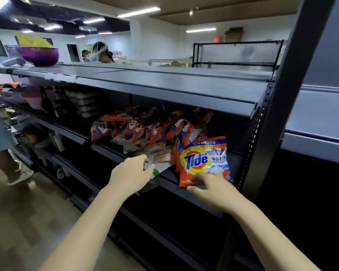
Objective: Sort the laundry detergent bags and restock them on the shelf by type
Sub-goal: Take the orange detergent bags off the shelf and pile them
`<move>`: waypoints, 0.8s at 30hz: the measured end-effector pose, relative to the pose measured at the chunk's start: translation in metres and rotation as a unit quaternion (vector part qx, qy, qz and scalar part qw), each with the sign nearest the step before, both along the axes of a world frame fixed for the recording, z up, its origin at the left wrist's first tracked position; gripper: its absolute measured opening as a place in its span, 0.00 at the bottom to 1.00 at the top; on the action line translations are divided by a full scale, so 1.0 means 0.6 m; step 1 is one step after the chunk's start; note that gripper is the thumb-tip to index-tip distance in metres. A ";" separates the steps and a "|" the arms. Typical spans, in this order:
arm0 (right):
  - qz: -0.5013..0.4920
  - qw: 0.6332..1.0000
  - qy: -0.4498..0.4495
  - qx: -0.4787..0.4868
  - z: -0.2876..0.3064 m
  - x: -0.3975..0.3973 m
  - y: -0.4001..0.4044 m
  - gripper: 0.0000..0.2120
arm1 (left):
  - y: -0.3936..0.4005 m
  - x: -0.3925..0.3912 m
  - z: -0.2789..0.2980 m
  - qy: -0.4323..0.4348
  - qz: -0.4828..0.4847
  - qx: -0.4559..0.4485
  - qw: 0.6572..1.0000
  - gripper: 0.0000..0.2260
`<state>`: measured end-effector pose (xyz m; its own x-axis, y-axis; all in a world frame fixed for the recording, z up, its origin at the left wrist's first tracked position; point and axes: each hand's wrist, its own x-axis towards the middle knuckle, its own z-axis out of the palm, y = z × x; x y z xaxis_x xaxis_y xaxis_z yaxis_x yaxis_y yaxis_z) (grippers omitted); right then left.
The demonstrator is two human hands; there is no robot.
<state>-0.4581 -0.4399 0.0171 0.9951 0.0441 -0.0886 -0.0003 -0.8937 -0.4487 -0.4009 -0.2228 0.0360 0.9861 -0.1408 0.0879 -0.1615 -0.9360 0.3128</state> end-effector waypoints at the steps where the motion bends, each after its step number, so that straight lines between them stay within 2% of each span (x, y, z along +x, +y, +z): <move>1: -0.018 1.000 0.004 0.006 -0.006 0.017 0.000 0.19 | -0.002 0.019 -0.002 0.004 -0.015 -0.006 1.000 0.16; 6: -0.142 0.989 0.029 -0.018 -0.025 0.079 -0.003 0.26 | -0.039 0.092 -0.013 0.039 -0.077 -0.096 0.992 0.25; 8: -0.193 0.980 0.026 -0.032 -0.034 0.101 -0.007 0.28 | -0.056 0.126 -0.023 0.027 -0.098 -0.107 0.989 0.23; 11: -0.267 0.964 0.009 -0.001 -0.055 0.138 -0.018 0.33 | -0.082 0.180 -0.034 0.011 -0.128 -0.135 0.982 0.13; 14: -0.337 0.941 0.012 0.015 -0.070 0.172 -0.030 0.38 | -0.107 0.234 -0.046 0.022 -0.150 -0.170 0.974 0.18; 17: -0.389 0.919 0.018 0.062 -0.100 0.208 -0.052 0.50 | -0.129 0.288 -0.063 0.039 -0.173 -0.149 0.973 0.25; 20: -0.407 0.892 0.012 0.196 -0.166 0.249 -0.118 0.69 | -0.137 0.334 -0.076 0.018 -0.202 -0.144 0.969 0.26; 22: -0.427 0.863 0.010 0.269 -0.156 0.245 -0.113 0.81 | -0.138 0.365 -0.083 -0.002 -0.207 -0.138 0.969 0.26; 24: -0.454 0.854 0.023 0.255 -0.131 0.236 -0.086 0.82 | -0.142 0.389 -0.087 -0.001 -0.201 -0.155 0.967 0.25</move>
<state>-0.3164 -0.4918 -0.0615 0.6361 -0.6982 -0.3284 -0.6172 -0.2051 -0.7596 -0.1677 -0.3077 -0.0160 0.8571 -0.4788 0.1900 -0.4938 -0.6585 0.5679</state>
